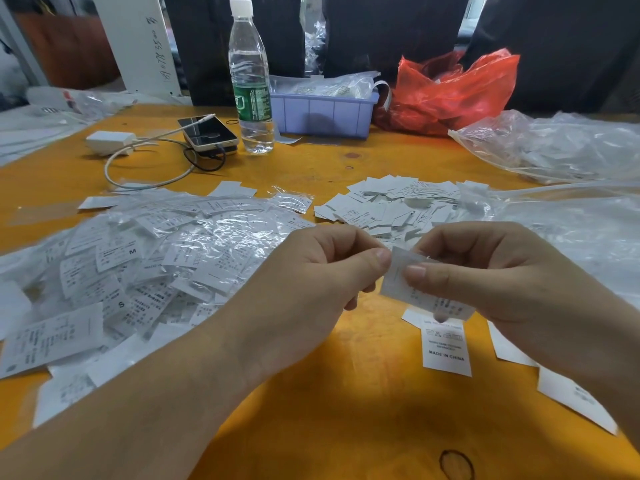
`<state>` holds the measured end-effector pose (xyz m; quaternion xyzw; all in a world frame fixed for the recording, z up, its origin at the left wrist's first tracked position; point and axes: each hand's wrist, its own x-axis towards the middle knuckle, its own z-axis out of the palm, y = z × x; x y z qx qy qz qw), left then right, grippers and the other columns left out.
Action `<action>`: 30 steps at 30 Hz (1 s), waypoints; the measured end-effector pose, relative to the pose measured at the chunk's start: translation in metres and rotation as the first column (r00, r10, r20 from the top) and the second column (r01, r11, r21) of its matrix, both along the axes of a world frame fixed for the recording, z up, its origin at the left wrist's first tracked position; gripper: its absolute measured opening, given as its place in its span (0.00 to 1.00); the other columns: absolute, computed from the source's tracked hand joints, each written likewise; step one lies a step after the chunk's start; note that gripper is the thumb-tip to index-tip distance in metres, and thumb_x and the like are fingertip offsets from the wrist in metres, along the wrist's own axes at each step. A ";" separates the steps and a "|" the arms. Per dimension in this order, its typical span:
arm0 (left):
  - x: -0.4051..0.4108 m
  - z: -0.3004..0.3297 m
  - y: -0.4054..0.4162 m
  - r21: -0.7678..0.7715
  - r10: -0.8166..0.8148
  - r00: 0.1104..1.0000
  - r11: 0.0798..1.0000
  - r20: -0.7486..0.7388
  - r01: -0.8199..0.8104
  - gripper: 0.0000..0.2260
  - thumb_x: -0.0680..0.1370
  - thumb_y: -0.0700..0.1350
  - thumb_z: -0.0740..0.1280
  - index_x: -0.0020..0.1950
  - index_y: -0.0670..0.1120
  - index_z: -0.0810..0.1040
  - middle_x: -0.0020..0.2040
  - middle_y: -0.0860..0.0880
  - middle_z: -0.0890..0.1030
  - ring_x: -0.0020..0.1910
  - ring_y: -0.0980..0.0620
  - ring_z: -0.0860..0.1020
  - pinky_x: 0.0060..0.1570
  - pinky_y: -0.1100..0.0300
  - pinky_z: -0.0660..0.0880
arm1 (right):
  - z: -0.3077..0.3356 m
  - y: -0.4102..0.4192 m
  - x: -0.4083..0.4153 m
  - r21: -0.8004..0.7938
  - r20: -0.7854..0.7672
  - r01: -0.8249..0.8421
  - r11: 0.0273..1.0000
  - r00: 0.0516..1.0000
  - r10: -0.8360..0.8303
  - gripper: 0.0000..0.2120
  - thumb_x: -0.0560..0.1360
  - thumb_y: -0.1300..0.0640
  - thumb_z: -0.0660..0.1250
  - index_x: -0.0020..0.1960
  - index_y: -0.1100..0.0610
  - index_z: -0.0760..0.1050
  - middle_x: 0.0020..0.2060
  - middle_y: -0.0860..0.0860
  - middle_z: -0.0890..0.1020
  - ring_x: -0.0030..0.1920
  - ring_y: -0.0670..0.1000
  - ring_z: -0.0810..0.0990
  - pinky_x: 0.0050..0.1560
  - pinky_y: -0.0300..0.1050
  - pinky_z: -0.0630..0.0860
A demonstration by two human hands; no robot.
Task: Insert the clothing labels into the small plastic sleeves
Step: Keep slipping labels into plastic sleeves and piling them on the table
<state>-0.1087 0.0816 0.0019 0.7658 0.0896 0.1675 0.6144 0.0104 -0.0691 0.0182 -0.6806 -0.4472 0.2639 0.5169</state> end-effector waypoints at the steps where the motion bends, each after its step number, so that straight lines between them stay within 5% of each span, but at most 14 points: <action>1: 0.000 0.001 0.000 -0.012 -0.002 1.000 1.000 0.004 0.002 0.09 0.72 0.52 0.66 0.37 0.48 0.80 0.28 0.57 0.74 0.27 0.59 0.70 0.29 0.69 0.67 | 0.000 0.000 0.000 -0.003 0.008 0.002 1.000 1.000 -0.002 0.09 0.65 0.49 0.70 0.39 0.54 0.82 0.33 0.51 0.82 0.35 0.46 0.79 0.33 0.36 0.73; 8: -0.002 0.003 -0.001 0.032 -0.010 1.000 0.999 0.011 0.009 0.09 0.72 0.52 0.68 0.38 0.47 0.81 0.27 0.58 0.72 0.26 0.61 0.69 0.28 0.71 0.67 | -0.001 0.001 0.001 0.003 0.023 -0.021 1.000 1.000 0.021 0.10 0.66 0.50 0.70 0.41 0.56 0.82 0.33 0.53 0.81 0.34 0.49 0.77 0.33 0.40 0.73; 16: -0.002 0.009 0.012 -0.051 0.193 0.977 0.981 0.091 -0.189 0.07 0.72 0.50 0.68 0.38 0.48 0.82 0.28 0.54 0.73 0.27 0.56 0.69 0.27 0.65 0.68 | 0.002 0.000 0.005 0.047 -0.039 -0.038 0.998 0.998 0.040 0.08 0.68 0.53 0.68 0.44 0.52 0.85 0.32 0.54 0.82 0.32 0.50 0.78 0.34 0.41 0.78; 23: -0.001 0.007 0.009 -0.060 0.111 0.993 0.992 0.030 -0.109 0.10 0.71 0.54 0.67 0.42 0.50 0.83 0.31 0.56 0.77 0.29 0.59 0.71 0.28 0.68 0.70 | 0.002 0.000 0.003 0.053 -0.043 -0.027 0.998 0.999 0.029 0.08 0.69 0.52 0.68 0.44 0.53 0.85 0.32 0.54 0.81 0.33 0.51 0.78 0.34 0.40 0.77; 30: -0.007 0.019 0.025 -0.027 0.131 0.991 0.991 0.029 -0.130 0.04 0.76 0.45 0.70 0.47 0.47 0.83 0.32 0.53 0.78 0.29 0.58 0.72 0.27 0.67 0.70 | 0.004 0.001 0.003 0.043 -0.047 0.019 0.999 0.999 -0.017 0.07 0.67 0.53 0.76 0.42 0.54 0.83 0.32 0.55 0.82 0.32 0.52 0.78 0.33 0.42 0.78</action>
